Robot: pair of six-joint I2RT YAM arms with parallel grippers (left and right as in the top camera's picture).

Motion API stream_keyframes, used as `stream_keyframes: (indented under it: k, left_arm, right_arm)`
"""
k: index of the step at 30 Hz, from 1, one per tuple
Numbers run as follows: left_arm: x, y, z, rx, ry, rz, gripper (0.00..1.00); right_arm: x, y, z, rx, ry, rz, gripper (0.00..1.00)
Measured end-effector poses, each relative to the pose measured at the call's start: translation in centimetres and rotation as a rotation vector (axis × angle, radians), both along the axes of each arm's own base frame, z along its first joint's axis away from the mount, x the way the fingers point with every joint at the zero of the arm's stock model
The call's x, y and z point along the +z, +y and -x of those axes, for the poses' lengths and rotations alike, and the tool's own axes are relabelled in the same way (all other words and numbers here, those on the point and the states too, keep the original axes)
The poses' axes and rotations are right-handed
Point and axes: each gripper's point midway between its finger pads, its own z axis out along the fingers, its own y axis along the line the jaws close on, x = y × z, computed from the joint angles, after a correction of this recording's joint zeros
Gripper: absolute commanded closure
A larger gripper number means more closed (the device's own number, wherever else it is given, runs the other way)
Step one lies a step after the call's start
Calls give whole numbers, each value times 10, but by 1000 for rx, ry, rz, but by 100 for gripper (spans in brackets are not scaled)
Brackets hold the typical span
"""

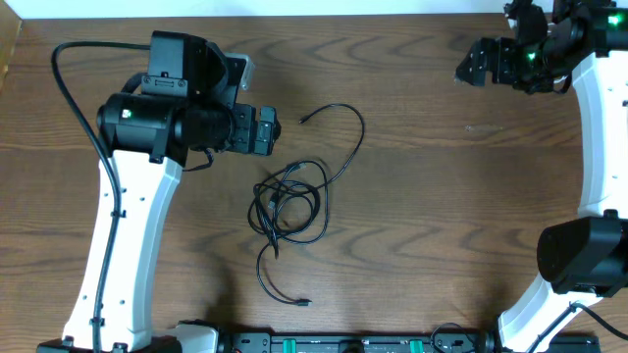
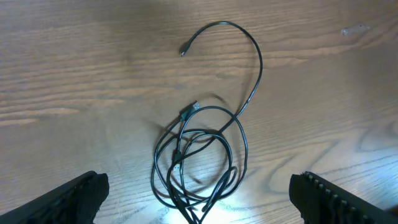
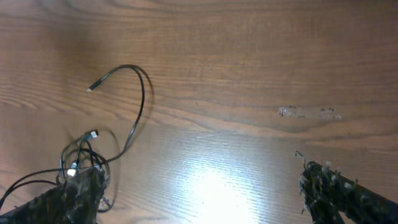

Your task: Untangle cables

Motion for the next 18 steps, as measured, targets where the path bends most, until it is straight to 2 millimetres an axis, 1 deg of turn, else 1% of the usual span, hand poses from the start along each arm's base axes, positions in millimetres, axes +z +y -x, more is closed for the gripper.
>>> stream_keyframes:
  k: [4, 7, 14, 16, 18]
  left_arm:
    - [-4, 0, -2, 4, 14, 0, 2]
    - [-13, 0, -1, 10, 54, -2, 2]
    - [-54, 3, 18, -7, 265, -41, 2]
    - [-60, 2, 21, -30, 291, -49, 2]
    - [-65, -2, 27, -109, 317, -42, 1]
  right_arm:
    - [-12, 0, 1, 1, 22, -1, 2]
    - [-20, 0, 4, 3, 42, -2, 2]
    - [-34, 1, 8, 3, 78, -4, 2]
    - [-35, 1, 9, 4, 80, -4, 2]
    - [-35, 1, 9, 5, 80, -4, 2]
